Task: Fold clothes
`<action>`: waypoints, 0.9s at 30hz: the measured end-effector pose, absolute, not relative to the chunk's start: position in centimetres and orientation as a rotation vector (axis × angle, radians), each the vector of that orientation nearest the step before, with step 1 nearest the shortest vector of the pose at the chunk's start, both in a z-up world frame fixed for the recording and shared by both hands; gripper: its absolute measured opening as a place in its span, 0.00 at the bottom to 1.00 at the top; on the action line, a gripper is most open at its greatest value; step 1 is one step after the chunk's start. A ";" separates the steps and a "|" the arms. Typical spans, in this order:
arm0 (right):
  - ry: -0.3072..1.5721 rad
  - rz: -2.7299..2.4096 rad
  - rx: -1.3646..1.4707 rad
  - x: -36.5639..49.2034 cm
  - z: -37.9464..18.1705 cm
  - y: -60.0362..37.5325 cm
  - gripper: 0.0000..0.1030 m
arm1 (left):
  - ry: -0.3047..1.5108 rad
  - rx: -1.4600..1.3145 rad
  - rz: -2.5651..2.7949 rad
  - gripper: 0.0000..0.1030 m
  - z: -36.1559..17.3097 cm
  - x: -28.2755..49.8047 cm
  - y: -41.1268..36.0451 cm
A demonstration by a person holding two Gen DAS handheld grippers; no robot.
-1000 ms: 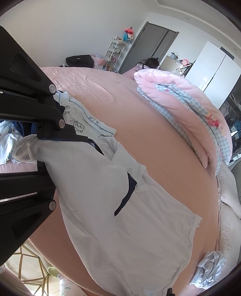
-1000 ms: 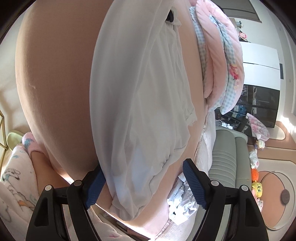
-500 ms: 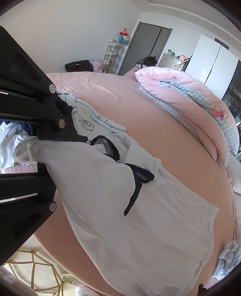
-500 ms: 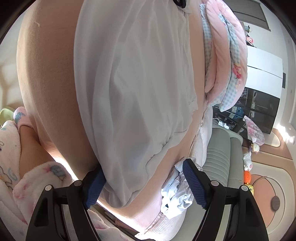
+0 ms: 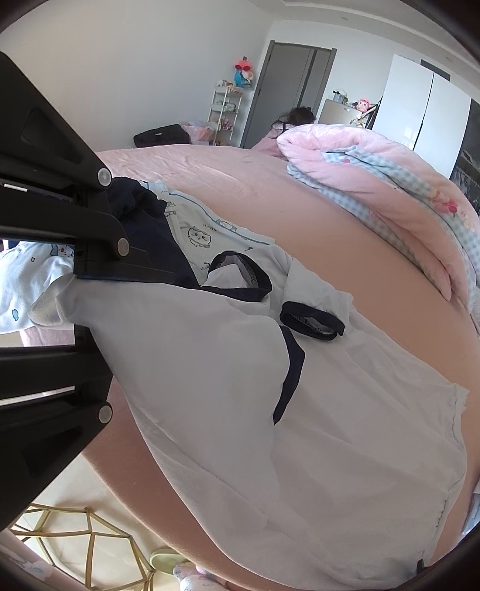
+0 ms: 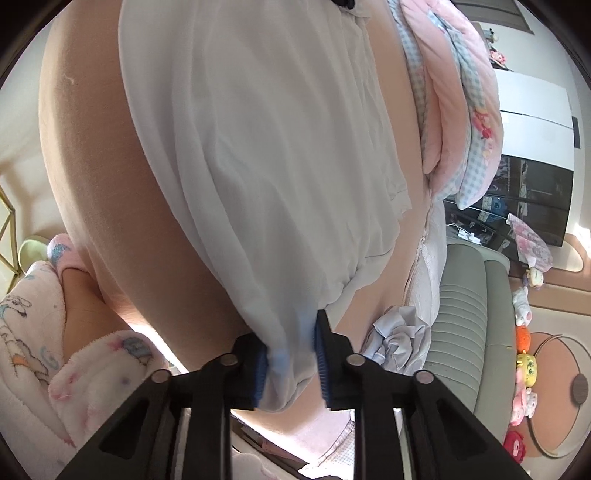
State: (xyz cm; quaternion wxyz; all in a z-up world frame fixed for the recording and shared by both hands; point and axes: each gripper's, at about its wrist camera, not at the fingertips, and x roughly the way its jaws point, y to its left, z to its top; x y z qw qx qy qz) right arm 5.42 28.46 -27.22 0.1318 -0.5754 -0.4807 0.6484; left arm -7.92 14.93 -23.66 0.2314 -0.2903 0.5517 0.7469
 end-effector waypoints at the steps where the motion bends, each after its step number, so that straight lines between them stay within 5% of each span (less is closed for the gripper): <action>1: -1.375 1.894 -1.657 5.3 -26.9 28.6 0.12 | 1.520 -0.800 2.051 0.11 -23.8 -7.9 14.9; 19: -1.128 2.007 -1.505 2.8 -22.1 30.9 0.10 | 1.518 -0.917 2.073 0.11 -23.5 -8.9 15.5; 27: -1.180 2.012 -1.441 1.0 -20.9 32.3 0.10 | 1.534 -0.962 2.043 0.11 -23.1 -10.1 16.8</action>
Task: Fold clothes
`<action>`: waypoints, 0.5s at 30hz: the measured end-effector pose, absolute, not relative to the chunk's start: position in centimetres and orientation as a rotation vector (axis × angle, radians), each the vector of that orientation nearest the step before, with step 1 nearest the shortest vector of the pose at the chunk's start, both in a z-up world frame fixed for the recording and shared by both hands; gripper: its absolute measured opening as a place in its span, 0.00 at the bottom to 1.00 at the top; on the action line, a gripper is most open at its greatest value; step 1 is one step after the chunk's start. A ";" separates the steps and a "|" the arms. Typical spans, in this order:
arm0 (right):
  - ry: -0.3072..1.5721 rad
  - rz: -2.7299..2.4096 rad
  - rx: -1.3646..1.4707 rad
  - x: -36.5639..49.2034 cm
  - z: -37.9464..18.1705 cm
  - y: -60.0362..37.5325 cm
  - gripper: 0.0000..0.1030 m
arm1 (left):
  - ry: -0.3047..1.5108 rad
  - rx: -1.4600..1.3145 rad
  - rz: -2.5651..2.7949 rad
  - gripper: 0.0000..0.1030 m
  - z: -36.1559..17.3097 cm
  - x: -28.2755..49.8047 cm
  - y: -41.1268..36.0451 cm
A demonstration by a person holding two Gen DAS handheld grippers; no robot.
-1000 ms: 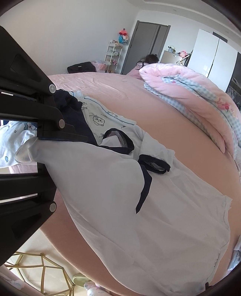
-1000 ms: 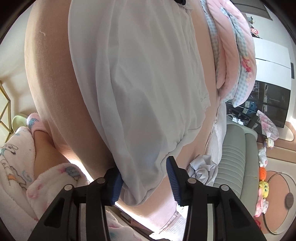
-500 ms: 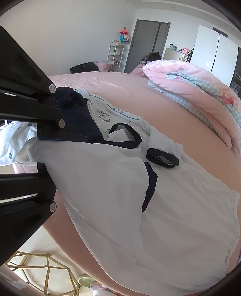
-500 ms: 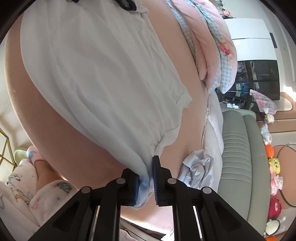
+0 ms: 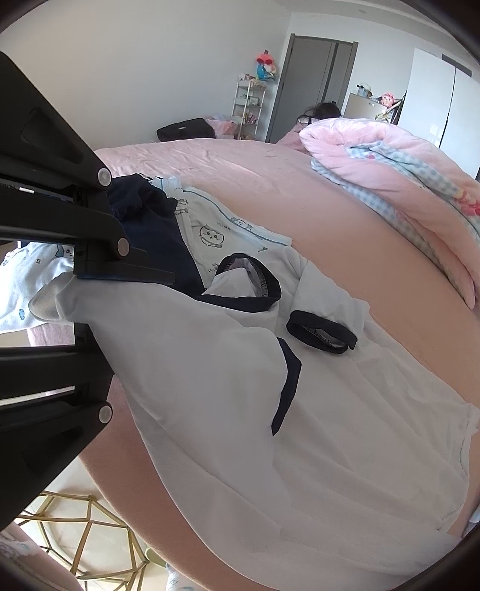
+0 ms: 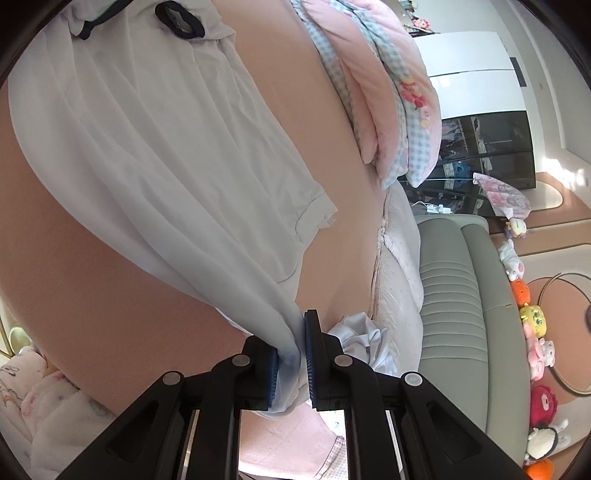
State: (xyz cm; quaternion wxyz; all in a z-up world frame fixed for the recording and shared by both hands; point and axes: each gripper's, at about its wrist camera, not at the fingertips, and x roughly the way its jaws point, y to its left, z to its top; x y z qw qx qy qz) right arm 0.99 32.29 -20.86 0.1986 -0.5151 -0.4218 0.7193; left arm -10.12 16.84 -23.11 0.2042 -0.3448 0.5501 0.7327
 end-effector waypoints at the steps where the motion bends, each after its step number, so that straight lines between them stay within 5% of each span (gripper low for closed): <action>1: -1.177 2.014 -1.438 0.7 -20.8 32.5 0.10 | 1.547 -0.960 2.032 0.11 -23.1 -10.3 17.1; 15: -1.181 2.031 -1.446 -3.2 -19.7 35.0 0.10 | 1.584 -1.033 1.801 0.11 -22.6 -14.7 20.4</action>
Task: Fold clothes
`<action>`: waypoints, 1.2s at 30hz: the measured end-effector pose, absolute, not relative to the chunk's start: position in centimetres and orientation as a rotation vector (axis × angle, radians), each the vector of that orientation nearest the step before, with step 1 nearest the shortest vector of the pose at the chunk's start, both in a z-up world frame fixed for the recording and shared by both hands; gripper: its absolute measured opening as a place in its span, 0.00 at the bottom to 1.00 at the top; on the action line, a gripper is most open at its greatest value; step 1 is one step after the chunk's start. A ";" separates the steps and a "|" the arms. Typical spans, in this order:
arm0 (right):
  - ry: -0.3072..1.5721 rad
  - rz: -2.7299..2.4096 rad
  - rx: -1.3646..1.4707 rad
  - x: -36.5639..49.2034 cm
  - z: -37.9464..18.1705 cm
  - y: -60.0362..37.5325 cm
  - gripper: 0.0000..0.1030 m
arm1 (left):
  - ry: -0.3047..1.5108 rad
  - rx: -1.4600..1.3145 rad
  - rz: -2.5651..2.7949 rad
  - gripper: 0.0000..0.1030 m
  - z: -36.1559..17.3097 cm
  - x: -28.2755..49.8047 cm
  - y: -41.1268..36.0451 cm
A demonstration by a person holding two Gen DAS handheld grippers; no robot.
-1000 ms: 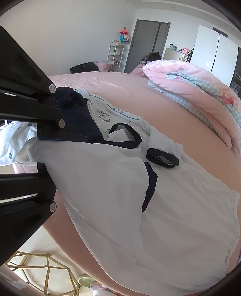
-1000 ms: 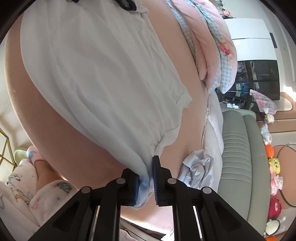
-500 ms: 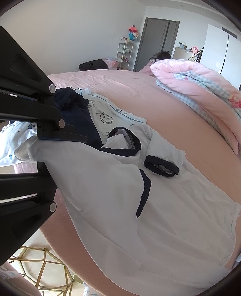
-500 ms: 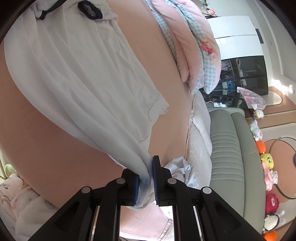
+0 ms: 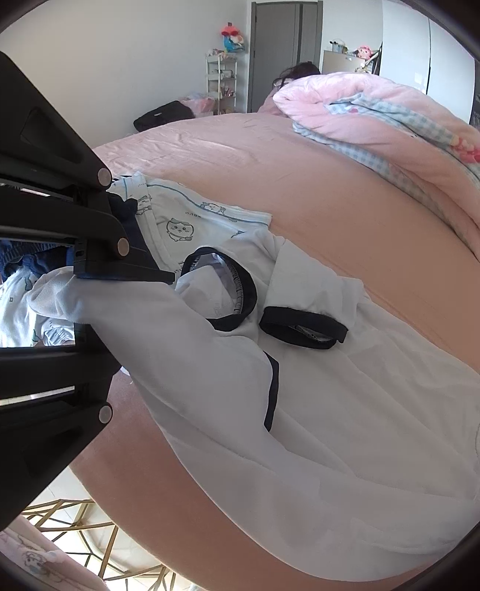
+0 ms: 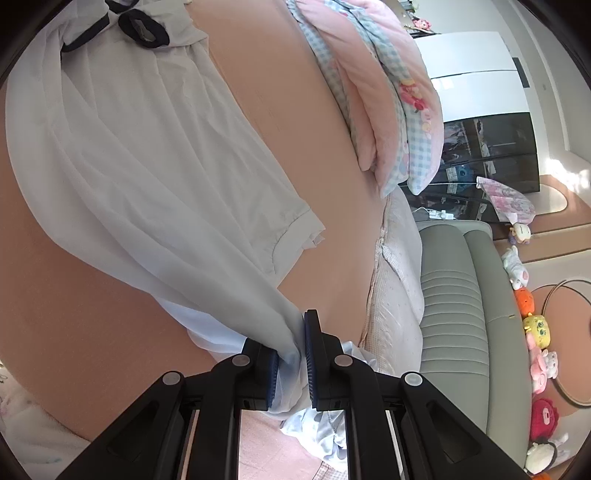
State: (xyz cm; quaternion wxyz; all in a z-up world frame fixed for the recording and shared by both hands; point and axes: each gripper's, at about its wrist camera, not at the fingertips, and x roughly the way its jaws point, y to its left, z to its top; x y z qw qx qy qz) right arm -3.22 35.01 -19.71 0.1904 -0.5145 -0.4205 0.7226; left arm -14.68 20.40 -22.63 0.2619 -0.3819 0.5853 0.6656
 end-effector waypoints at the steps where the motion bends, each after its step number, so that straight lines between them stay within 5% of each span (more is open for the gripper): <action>1: -1.179 2.031 -1.451 -3.5 -19.6 35.2 0.10 | 1.575 -1.039 1.791 0.11 -22.5 -15.0 20.6; 11: -1.095 2.078 -1.534 -6.4 -19.3 37.6 0.10 | 1.379 -1.170 1.769 0.09 -22.3 -19.1 21.7; 25: -0.507 2.298 -1.752 -10.1 -17.6 44.5 0.10 | 1.088 -1.383 1.786 0.08 -23.0 -24.9 21.9; 36: -0.444 2.289 -1.803 -13.8 -18.4 46.5 0.10 | 1.112 -1.422 1.759 0.08 -23.7 -27.8 23.5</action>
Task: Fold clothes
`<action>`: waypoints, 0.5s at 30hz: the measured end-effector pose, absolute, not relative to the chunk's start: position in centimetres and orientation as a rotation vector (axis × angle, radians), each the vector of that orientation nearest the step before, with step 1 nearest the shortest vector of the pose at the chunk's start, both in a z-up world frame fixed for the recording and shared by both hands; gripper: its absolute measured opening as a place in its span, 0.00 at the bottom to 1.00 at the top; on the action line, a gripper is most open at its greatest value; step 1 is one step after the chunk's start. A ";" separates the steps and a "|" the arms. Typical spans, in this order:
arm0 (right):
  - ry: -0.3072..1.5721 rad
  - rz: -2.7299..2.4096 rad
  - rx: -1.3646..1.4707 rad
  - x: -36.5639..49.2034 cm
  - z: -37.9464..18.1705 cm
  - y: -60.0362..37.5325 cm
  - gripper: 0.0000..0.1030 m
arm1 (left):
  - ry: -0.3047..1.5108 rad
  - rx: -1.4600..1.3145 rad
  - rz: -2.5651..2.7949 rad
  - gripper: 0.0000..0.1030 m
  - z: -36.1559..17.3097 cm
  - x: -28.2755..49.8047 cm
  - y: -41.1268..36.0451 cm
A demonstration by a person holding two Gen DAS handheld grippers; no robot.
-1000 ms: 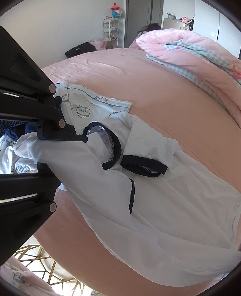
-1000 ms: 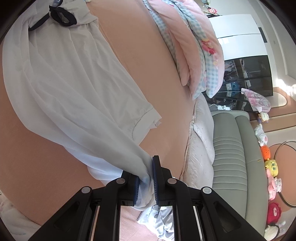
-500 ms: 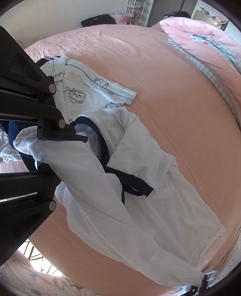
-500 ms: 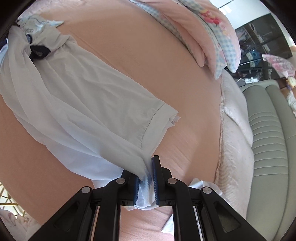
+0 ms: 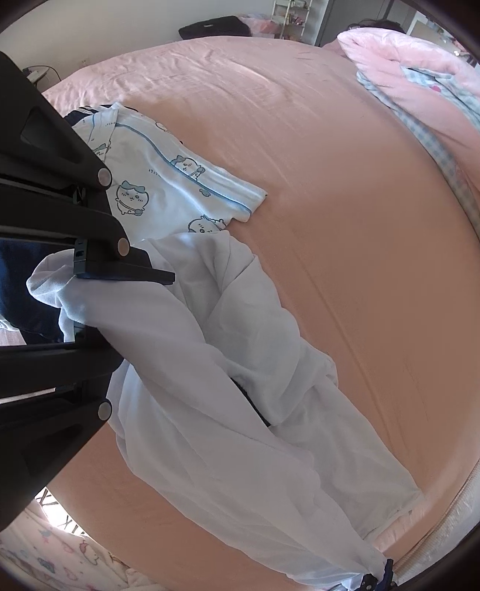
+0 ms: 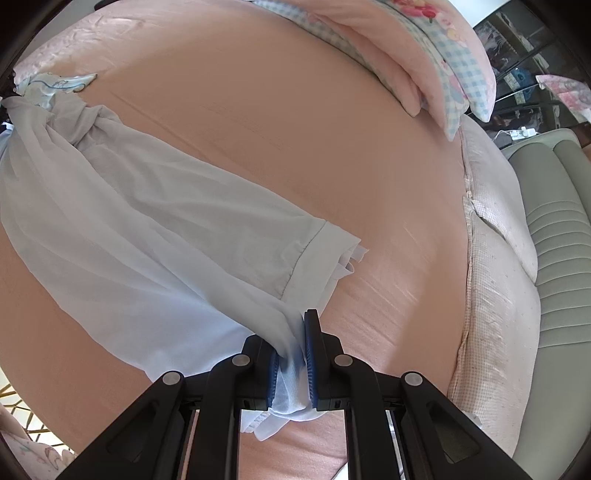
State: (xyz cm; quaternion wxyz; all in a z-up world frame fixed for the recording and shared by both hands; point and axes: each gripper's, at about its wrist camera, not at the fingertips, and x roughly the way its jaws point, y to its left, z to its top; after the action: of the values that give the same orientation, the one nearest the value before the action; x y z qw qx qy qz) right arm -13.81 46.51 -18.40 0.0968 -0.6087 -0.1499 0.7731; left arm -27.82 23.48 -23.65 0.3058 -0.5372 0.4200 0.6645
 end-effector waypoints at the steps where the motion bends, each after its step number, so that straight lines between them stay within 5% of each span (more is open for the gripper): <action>1: -0.430 2.289 -1.814 -14.2 -18.6 46.8 0.10 | 1.112 -1.429 1.755 0.08 -23.8 -28.1 23.6; 15: -0.351 2.236 -1.925 -18.4 -21.4 49.3 0.10 | 1.103 -1.547 1.678 0.10 -25.9 -31.5 25.4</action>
State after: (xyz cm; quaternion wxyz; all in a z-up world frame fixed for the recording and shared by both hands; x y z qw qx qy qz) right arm -18.38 49.33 -21.43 0.0851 -0.6455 -0.1176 0.7499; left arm -31.49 25.43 -25.85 0.2989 -0.5823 0.4154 0.6316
